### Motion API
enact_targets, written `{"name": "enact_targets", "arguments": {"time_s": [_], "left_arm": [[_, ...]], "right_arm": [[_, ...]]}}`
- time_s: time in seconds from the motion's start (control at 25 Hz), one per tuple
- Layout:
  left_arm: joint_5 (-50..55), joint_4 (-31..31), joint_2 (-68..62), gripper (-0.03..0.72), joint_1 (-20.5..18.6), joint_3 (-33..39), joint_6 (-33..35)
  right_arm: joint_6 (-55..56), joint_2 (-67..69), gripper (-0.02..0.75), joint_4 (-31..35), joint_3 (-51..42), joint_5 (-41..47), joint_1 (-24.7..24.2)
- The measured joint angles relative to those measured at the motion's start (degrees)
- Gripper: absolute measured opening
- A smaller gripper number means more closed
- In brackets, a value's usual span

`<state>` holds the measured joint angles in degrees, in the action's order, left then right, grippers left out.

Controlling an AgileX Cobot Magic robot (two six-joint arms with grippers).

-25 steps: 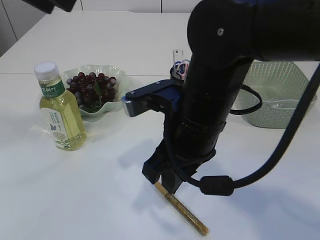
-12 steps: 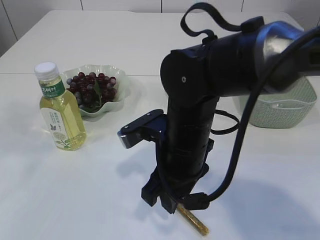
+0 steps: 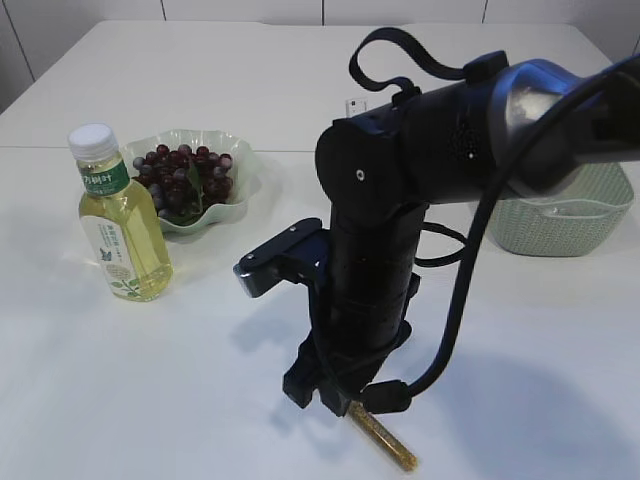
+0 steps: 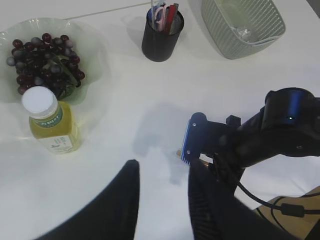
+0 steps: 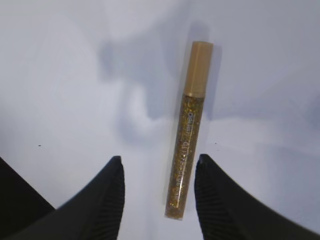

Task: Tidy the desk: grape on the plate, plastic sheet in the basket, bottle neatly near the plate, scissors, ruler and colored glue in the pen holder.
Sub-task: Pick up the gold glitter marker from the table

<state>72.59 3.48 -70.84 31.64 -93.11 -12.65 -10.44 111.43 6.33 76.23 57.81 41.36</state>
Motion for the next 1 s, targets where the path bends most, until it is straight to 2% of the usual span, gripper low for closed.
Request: {"name": "enact_targets", "arguments": {"time_s": [0.28,1.0], "left_arm": [[0.00,1.67,0.00,0.246,0.00,0.00,-0.13],[0.00,1.75,0.00,0.246,0.00,0.00,-0.17]], "right_arm": [[3.28,0.47,0.377,-3.75,0.00,-0.52,-0.13],[3.79,6.80,0.377,-3.80,0.13,-0.51,-0.25]]}}
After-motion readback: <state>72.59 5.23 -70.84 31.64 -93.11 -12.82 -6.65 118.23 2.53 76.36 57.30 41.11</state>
